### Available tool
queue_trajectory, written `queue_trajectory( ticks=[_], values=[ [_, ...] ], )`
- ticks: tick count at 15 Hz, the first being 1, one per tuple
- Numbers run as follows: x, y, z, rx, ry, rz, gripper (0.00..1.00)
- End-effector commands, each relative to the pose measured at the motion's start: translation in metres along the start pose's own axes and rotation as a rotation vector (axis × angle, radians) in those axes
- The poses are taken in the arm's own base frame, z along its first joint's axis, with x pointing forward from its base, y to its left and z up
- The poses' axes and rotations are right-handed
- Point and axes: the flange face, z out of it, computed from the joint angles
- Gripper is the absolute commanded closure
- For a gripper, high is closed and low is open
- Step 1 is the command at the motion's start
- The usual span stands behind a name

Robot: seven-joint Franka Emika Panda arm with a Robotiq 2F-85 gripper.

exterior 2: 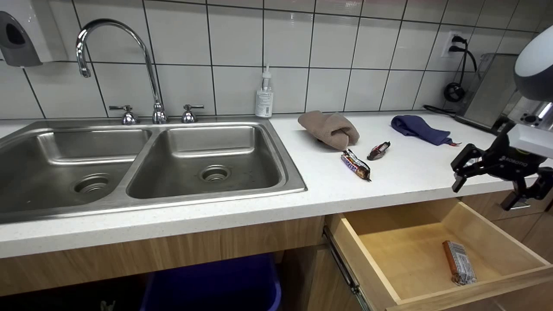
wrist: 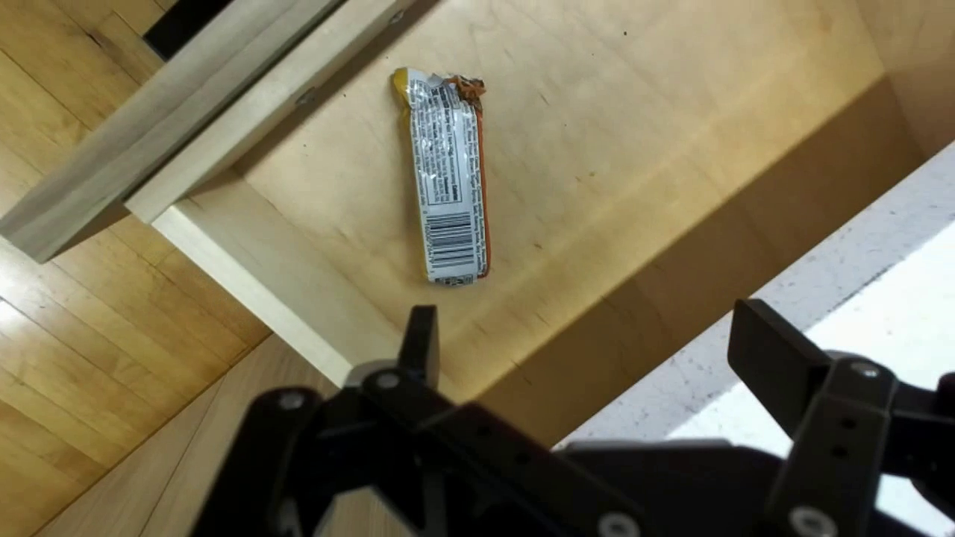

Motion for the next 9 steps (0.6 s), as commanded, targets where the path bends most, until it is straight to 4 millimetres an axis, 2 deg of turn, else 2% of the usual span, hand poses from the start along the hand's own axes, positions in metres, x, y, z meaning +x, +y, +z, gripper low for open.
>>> queue_trajectory(
  ticks=[1, 9],
  values=[
    [0.008, 0.002, -0.025, 0.039, -0.006, -0.001, 0.00],
    [0.051, 0.006, -0.048, 0.035, 0.044, 0.027, 0.00]
  ],
)
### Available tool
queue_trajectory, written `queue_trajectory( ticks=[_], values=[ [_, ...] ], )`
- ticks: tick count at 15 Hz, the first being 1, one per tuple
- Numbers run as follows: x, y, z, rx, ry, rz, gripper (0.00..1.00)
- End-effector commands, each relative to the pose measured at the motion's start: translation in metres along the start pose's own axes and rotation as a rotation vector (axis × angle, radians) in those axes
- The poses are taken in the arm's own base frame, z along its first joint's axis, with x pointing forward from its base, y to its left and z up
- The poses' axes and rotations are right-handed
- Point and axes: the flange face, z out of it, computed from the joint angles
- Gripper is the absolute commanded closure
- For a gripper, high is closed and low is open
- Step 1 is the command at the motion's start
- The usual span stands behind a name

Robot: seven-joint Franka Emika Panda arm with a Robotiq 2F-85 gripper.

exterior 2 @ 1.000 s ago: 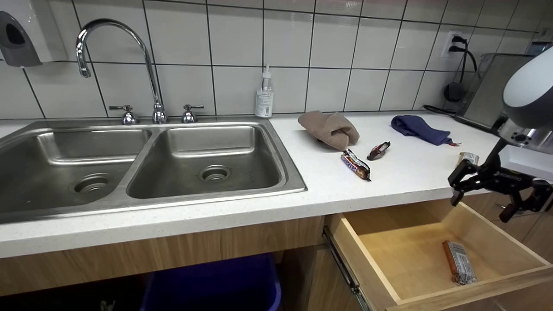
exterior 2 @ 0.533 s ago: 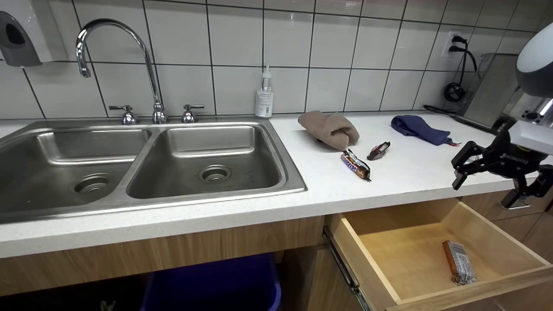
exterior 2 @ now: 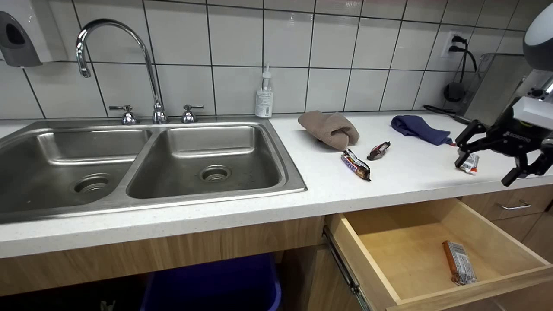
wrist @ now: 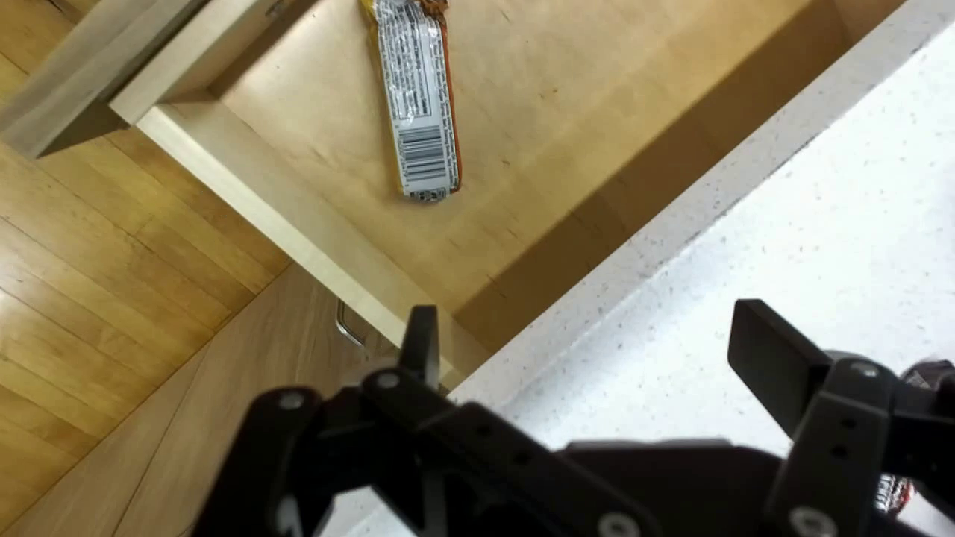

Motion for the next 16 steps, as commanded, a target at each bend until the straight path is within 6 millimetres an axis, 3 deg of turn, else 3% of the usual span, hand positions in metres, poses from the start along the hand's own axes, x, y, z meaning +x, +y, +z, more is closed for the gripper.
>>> queue_trajectory(
  ticks=[1, 7, 16],
  values=[
    [0.026, 0.003, -0.013, -0.006, 0.002, -0.003, 0.00],
    [0.063, 0.007, -0.021, -0.020, 0.036, 0.016, 0.00],
    [0.114, 0.020, -0.013, -0.057, 0.042, 0.049, 0.00]
  ],
)
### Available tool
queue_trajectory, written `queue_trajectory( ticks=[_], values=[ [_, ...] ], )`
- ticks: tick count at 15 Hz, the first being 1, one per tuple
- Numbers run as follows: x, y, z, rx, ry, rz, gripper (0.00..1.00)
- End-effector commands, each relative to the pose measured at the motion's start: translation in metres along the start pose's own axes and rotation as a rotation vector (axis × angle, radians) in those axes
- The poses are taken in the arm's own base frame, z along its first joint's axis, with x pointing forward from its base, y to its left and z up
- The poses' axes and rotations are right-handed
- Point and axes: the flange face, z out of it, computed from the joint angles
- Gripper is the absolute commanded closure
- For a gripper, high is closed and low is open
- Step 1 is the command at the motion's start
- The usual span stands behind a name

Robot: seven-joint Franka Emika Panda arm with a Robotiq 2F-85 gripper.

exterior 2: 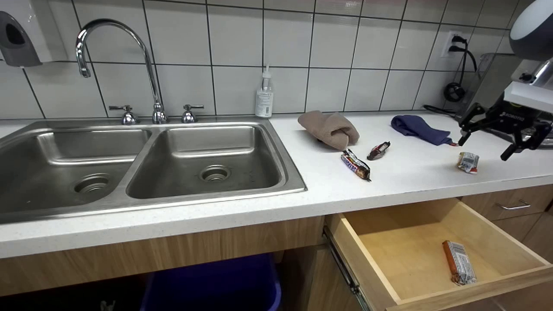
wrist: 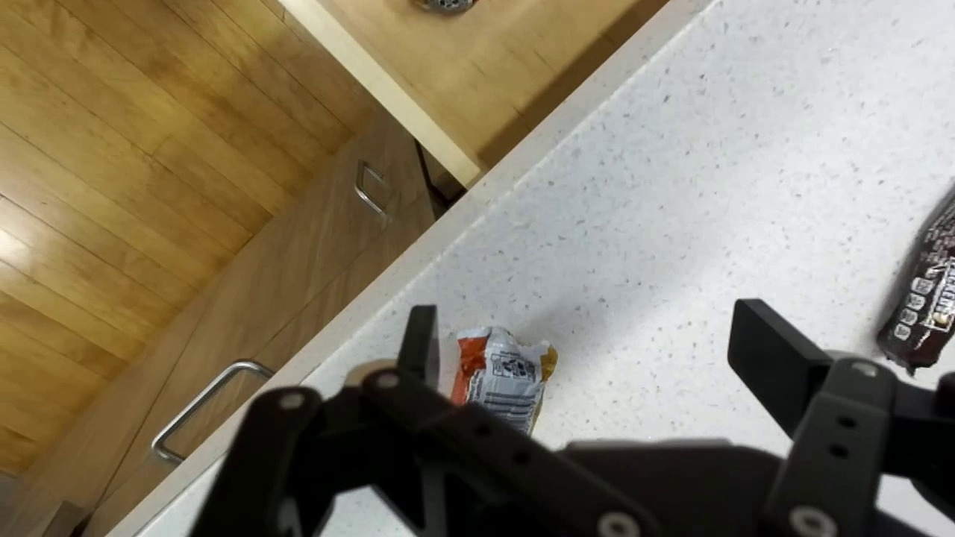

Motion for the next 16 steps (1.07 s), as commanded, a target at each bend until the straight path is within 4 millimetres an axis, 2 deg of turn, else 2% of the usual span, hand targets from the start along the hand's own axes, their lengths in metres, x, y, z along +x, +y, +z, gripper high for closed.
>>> queue_trajectory(
  ticks=[1, 8, 16],
  values=[
    [0.028, 0.006, 0.005, -0.028, -0.021, 0.025, 0.00],
    [0.066, 0.020, 0.026, -0.064, -0.041, 0.069, 0.00],
    [0.094, 0.024, 0.051, -0.113, -0.076, 0.098, 0.00]
  ],
)
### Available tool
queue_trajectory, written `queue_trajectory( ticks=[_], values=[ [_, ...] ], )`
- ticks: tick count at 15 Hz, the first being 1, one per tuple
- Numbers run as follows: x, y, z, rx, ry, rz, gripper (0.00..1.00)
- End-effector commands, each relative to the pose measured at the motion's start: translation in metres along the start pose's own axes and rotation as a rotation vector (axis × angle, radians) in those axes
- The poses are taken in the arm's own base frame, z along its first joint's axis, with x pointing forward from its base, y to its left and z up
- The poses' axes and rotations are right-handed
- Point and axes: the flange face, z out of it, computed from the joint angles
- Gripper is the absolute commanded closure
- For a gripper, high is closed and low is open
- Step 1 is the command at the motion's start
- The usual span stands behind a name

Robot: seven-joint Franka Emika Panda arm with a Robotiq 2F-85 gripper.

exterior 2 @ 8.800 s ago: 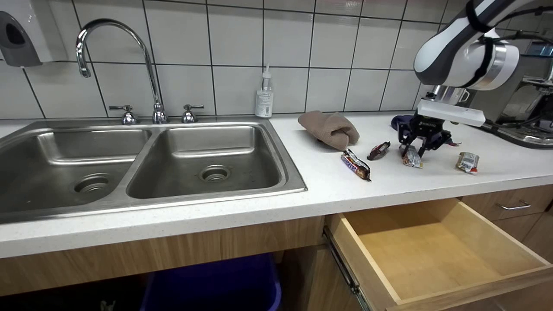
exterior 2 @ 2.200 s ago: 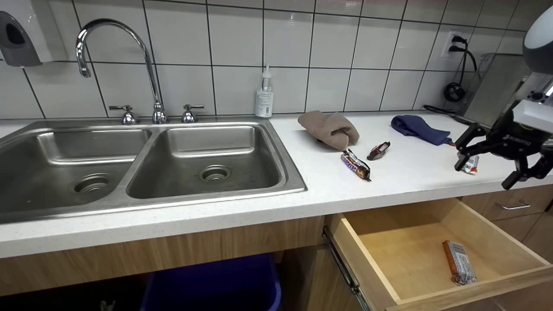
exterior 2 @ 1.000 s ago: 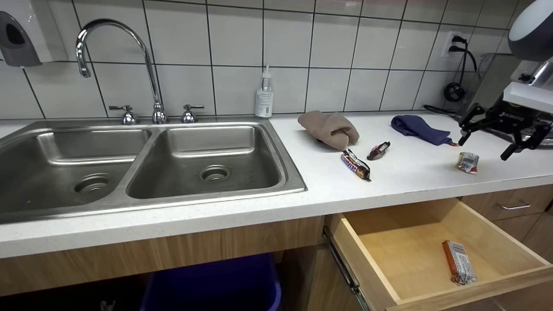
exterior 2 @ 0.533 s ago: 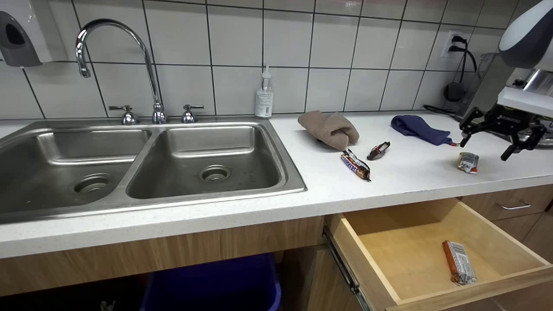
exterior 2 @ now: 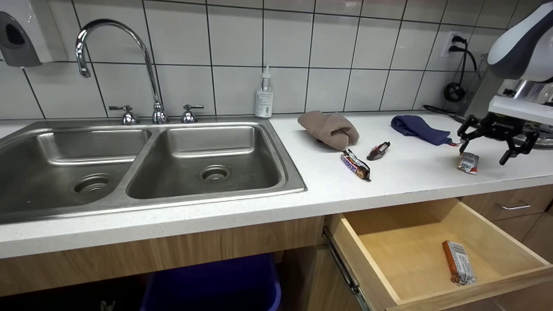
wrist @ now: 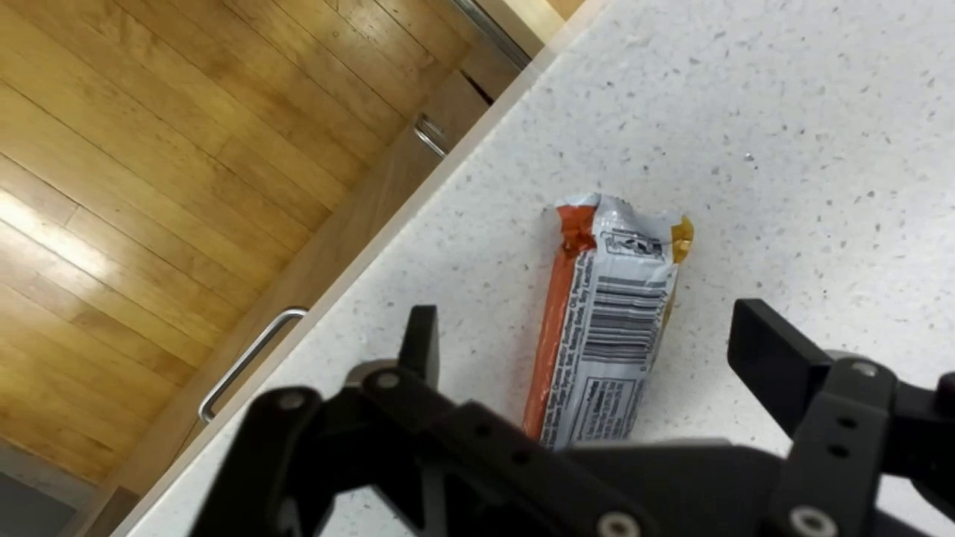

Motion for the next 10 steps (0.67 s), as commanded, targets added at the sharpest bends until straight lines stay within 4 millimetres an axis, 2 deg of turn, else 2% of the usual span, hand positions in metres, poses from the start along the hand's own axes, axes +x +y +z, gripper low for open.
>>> queue_trajectory(
  ticks=[1, 10],
  values=[
    [0.019, -0.005, 0.005, -0.028, -0.029, 0.024, 0.00],
    [0.041, -0.016, 0.017, -0.047, -0.056, 0.029, 0.00]
  ],
)
